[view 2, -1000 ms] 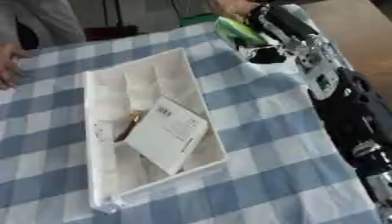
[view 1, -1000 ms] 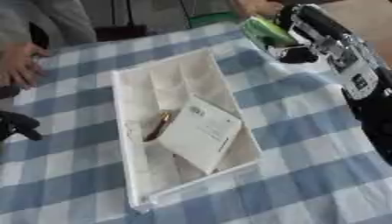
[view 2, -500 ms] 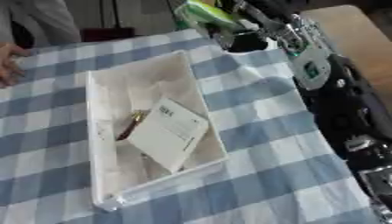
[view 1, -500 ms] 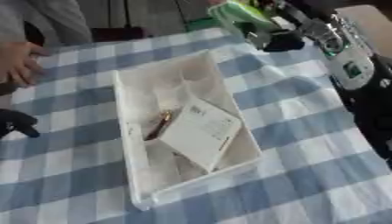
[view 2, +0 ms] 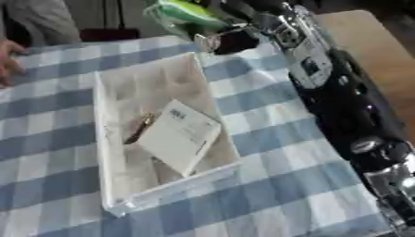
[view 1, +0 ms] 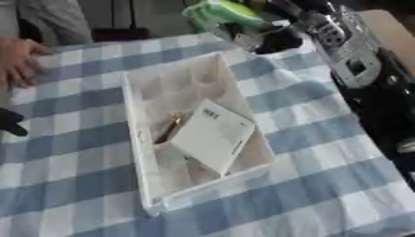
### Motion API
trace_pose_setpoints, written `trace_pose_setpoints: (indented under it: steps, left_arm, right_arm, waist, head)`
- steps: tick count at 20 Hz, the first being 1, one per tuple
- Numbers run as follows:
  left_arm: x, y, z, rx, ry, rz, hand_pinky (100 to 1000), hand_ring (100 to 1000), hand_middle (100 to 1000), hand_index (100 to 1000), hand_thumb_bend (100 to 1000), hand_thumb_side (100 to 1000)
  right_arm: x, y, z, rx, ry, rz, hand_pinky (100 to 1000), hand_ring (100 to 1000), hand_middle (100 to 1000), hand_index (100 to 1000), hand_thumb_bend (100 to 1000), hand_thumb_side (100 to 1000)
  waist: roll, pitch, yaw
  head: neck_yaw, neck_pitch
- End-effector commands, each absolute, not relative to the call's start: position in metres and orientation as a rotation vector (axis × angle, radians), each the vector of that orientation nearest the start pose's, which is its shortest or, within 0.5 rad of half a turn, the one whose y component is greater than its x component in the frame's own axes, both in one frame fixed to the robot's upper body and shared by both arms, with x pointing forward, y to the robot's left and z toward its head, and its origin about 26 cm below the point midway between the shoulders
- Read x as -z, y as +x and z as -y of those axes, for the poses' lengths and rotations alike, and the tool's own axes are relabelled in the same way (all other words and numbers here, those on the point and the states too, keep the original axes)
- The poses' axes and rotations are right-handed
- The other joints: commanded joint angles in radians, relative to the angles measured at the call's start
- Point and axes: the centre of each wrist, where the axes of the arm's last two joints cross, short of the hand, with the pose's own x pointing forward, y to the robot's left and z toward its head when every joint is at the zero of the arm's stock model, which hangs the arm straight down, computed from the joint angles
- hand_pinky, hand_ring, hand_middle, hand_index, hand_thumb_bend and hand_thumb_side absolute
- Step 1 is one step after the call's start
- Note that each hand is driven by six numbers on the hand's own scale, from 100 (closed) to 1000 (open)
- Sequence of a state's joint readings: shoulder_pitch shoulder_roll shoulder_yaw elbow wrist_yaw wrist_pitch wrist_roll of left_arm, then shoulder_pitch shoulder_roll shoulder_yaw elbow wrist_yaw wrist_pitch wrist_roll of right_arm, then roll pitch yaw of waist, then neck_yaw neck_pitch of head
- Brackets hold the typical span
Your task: Pick up objects on the table and place them in the box.
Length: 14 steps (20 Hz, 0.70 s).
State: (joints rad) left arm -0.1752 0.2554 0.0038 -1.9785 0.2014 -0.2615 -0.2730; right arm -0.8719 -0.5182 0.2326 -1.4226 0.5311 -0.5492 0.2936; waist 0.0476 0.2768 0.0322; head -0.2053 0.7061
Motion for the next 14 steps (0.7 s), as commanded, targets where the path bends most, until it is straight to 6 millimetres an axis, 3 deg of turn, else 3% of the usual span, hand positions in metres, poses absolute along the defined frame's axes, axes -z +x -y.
trace_pose_setpoints:
  steps: [1, 8, 14]
  left_arm:
    - [-0.166, 0.287, -0.267, 0.509, -0.221, 2.386, 532, 620, 819, 928, 252, 883]
    - [-0.166, 0.288, -0.266, 0.509, -0.23, 2.394, 532, 620, 819, 928, 246, 887]
    - [-0.165, 0.288, -0.264, 0.511, -0.233, 2.395, 531, 619, 819, 929, 246, 890]
  right_arm:
    - [-0.276, 0.419, 0.221, 2.0, 0.688, -2.562, 596, 580, 492, 542, 100, 100]
    - [-0.245, 0.431, 0.21, 2.166, 0.622, -2.468, 600, 590, 498, 549, 100, 100]
    - [-0.229, 0.435, 0.203, 2.226, 0.573, -2.421, 605, 596, 513, 565, 100, 100]
  waist:
    - [-0.001, -0.025, 0.0]
    - [0.019, -0.019, -0.008]
    - [0.028, -0.014, -0.017]
  head:
    - [-0.005, 0.014]
    - [0.003, 0.017]
    - [0.013, 0.022]
